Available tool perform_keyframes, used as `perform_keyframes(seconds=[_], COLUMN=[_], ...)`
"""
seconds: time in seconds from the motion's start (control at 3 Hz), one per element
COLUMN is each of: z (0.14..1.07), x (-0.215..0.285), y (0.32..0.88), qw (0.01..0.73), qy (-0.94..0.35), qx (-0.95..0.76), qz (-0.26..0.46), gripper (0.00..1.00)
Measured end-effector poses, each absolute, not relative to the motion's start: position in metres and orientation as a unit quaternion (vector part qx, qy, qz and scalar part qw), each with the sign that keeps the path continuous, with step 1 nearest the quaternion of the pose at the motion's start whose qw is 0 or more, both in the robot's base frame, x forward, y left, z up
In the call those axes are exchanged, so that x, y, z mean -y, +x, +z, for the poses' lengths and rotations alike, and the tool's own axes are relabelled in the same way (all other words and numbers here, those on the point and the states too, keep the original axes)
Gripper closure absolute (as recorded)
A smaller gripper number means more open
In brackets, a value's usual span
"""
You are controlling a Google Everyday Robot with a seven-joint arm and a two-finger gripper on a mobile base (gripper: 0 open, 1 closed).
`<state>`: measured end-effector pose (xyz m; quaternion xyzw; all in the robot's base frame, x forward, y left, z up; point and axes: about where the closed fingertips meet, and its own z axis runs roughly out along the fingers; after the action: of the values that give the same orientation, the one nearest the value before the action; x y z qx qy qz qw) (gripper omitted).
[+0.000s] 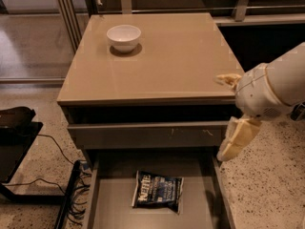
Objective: Pick blue chip bag from middle drawer and place on counter
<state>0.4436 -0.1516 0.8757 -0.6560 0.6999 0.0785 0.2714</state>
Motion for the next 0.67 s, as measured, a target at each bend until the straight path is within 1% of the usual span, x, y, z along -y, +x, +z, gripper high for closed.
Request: perform_keyframes(seconds=[0.33,0.67], z=[0.812,0.748], x=[0.142,0.147], y=[0.442,0.45], qw=[0.271,0.244], qy=[-0.651,-0.636], qx=[-0.705,-0.73], qz=[0.076,0.052], gripper=[0.0,0.0])
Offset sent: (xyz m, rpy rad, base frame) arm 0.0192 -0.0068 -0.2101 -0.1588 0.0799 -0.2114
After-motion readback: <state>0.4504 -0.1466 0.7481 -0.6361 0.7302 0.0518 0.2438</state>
